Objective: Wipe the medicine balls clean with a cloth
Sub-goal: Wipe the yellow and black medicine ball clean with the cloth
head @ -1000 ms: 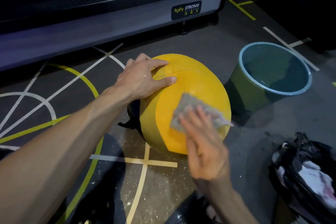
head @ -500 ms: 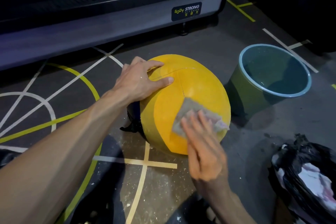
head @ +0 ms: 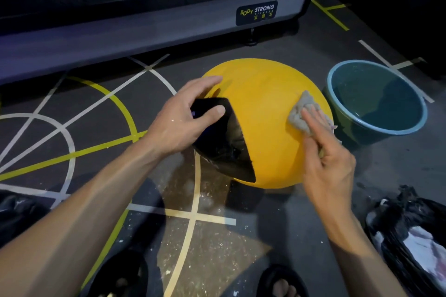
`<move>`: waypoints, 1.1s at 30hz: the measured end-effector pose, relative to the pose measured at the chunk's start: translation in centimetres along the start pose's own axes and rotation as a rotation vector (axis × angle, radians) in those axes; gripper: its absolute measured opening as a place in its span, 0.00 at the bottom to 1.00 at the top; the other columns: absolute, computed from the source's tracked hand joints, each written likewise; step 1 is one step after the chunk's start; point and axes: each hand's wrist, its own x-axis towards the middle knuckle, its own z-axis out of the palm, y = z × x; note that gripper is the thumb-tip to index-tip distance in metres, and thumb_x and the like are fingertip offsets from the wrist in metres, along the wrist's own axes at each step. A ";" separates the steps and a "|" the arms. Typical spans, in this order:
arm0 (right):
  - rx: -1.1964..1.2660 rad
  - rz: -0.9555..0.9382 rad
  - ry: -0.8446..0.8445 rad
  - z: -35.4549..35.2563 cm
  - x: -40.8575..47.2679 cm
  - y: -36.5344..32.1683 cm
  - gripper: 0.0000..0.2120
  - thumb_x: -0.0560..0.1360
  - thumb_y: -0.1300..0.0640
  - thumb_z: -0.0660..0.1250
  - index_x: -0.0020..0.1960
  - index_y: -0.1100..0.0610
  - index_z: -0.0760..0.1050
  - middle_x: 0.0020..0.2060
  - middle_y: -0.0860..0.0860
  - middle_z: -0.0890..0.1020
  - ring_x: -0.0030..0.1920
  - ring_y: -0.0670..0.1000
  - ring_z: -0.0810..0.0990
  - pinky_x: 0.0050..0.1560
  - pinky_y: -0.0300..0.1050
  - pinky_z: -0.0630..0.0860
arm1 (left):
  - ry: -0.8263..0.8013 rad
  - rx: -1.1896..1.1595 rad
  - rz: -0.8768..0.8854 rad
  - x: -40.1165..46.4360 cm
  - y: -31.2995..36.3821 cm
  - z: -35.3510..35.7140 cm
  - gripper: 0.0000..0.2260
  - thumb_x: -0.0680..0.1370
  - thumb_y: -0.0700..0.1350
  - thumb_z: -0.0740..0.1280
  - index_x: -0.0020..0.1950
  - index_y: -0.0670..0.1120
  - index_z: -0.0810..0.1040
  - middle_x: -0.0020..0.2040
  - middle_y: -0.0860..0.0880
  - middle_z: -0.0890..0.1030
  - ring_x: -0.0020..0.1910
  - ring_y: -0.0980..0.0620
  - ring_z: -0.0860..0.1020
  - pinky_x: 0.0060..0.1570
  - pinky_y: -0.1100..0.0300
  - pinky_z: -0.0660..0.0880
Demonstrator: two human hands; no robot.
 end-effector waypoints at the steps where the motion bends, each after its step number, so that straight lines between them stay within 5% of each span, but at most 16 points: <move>1: 0.008 0.016 0.011 0.0 0.4 0.0 0.21 0.83 0.68 0.61 0.73 0.54 0.75 0.74 0.48 0.74 0.76 0.43 0.68 0.78 0.54 0.65 | 0.069 0.025 0.039 -0.3 0.0 0.0 0.21 0.80 0.57 0.67 0.73 0.56 0.74 0.70 0.58 0.74 0.70 0.60 0.71 0.69 0.56 0.70; 4: 0.008 0.036 0.024 -0.1 1.0 0.2 0.21 0.83 0.67 0.61 0.73 0.53 0.75 0.74 0.47 0.74 0.76 0.42 0.67 0.78 0.53 0.65 | 0.163 0.120 0.043 -1.6 0.5 0.0 0.10 0.80 0.58 0.69 0.55 0.54 0.81 0.53 0.56 0.81 0.55 0.56 0.79 0.54 0.56 0.76; 6: 0.000 0.035 0.031 0.0 1.1 0.2 0.21 0.83 0.67 0.61 0.73 0.53 0.75 0.73 0.48 0.74 0.76 0.42 0.68 0.78 0.52 0.65 | 0.047 0.138 -0.028 -2.8 0.7 0.5 0.16 0.77 0.66 0.68 0.47 0.55 0.80 0.45 0.56 0.82 0.46 0.57 0.80 0.45 0.54 0.77; 13: -0.035 0.027 0.023 0.3 0.9 -0.2 0.21 0.83 0.66 0.61 0.73 0.53 0.75 0.74 0.47 0.73 0.76 0.41 0.67 0.78 0.50 0.64 | -0.059 0.428 -0.072 -4.0 2.6 3.0 0.28 0.70 0.80 0.57 0.44 0.56 0.75 0.37 0.58 0.80 0.38 0.61 0.77 0.36 0.55 0.74; 16: -0.032 0.034 0.014 0.2 1.2 -0.3 0.21 0.83 0.67 0.61 0.74 0.53 0.74 0.74 0.47 0.73 0.76 0.41 0.66 0.78 0.50 0.64 | -0.090 0.495 -0.025 -4.0 2.3 3.4 0.21 0.77 0.72 0.56 0.45 0.56 0.73 0.35 0.55 0.78 0.36 0.57 0.76 0.35 0.53 0.69; 21: 0.012 0.031 -0.014 0.2 2.5 -2.2 0.21 0.83 0.66 0.61 0.74 0.52 0.74 0.74 0.44 0.73 0.75 0.37 0.67 0.78 0.45 0.64 | -0.010 -0.013 -0.106 -3.4 2.7 2.6 0.14 0.85 0.56 0.62 0.44 0.52 0.79 0.41 0.53 0.85 0.44 0.54 0.83 0.46 0.41 0.78; 26: -0.001 0.126 -0.056 -0.5 3.5 -2.7 0.19 0.85 0.58 0.61 0.73 0.43 0.73 0.71 0.36 0.74 0.65 0.29 0.71 0.62 0.23 0.69 | -0.003 -0.088 -0.060 -0.2 5.1 0.8 0.15 0.85 0.51 0.63 0.42 0.47 0.78 0.40 0.51 0.86 0.44 0.53 0.84 0.52 0.45 0.79; 33: 0.015 0.224 -0.111 -0.7 3.7 -1.5 0.19 0.85 0.56 0.61 0.73 0.41 0.74 0.69 0.34 0.76 0.68 0.31 0.71 0.72 0.39 0.70 | -0.095 -0.109 -0.112 1.0 4.9 1.0 0.16 0.85 0.51 0.63 0.43 0.41 0.78 0.41 0.51 0.86 0.41 0.56 0.82 0.45 0.60 0.73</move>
